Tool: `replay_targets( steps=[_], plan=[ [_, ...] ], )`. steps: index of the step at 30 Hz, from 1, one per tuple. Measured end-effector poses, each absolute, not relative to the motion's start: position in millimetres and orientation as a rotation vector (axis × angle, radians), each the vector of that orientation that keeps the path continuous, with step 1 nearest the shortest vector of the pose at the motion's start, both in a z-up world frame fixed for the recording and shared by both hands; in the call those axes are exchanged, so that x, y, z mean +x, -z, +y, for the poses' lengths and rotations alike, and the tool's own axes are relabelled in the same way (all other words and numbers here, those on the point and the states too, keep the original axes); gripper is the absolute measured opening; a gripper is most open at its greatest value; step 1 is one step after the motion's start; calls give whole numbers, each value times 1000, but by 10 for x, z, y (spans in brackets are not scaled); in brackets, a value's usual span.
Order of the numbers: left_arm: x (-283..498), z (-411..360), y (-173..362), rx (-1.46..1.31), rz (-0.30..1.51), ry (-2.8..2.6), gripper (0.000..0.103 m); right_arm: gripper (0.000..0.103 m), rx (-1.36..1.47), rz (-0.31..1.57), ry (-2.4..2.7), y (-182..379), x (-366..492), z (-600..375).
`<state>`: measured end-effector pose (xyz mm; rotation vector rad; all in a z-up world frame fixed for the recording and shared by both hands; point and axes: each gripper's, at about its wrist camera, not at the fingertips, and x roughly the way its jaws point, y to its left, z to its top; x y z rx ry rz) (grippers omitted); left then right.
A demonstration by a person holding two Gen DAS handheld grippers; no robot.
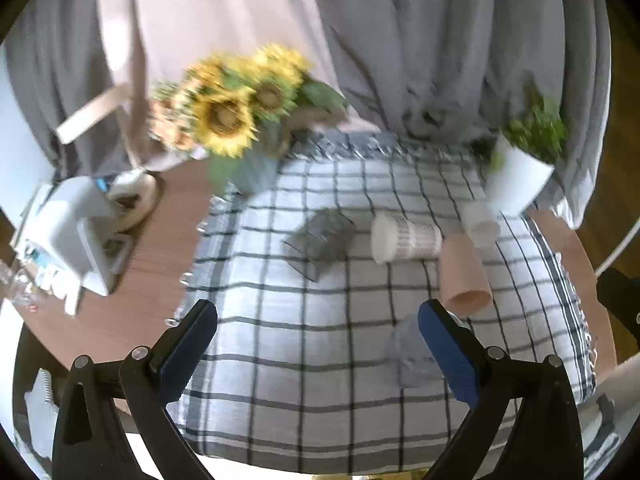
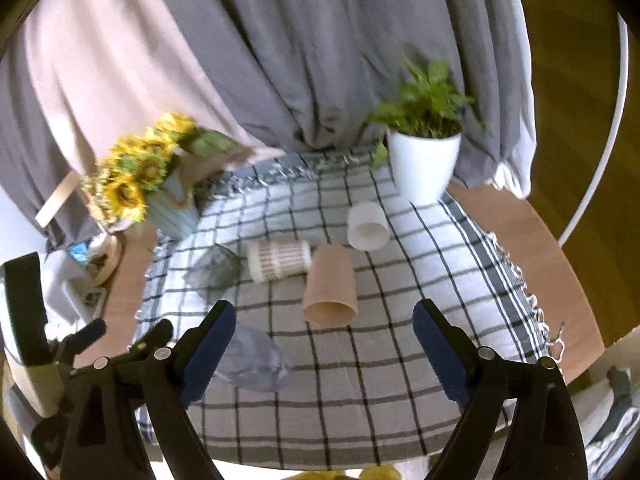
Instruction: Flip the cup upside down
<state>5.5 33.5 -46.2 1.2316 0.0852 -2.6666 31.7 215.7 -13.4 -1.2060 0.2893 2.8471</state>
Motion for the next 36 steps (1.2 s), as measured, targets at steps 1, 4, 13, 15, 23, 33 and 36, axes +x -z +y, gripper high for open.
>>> replay_targets(
  steps=[1,4,13,15,23,33,36],
  plan=[
    [103,300,420,1210,90,2669,102,91,-1196,282,-2857,115,338,2128],
    [231,215,306,1155,105,2683,103,92,-1166,264,-2894,47,403,2022],
    [369,170,175,1091,83,2713,103,92,-1137,263,-2917,12,508,1864],
    [372,167,172,1096,86,2721,103,92,-1142,259,-2916,18,514,1840],
    [385,162,139,1078,75,2752,103,92,-1132,259,-2903,6,544,1798],
    [389,157,131,1072,65,2762,103,92,-1125,256,-2894,-19,553,1781],
    [391,150,122,1068,59,2766,103,92,-1125,254,-2893,-21,551,1780]
  ],
)
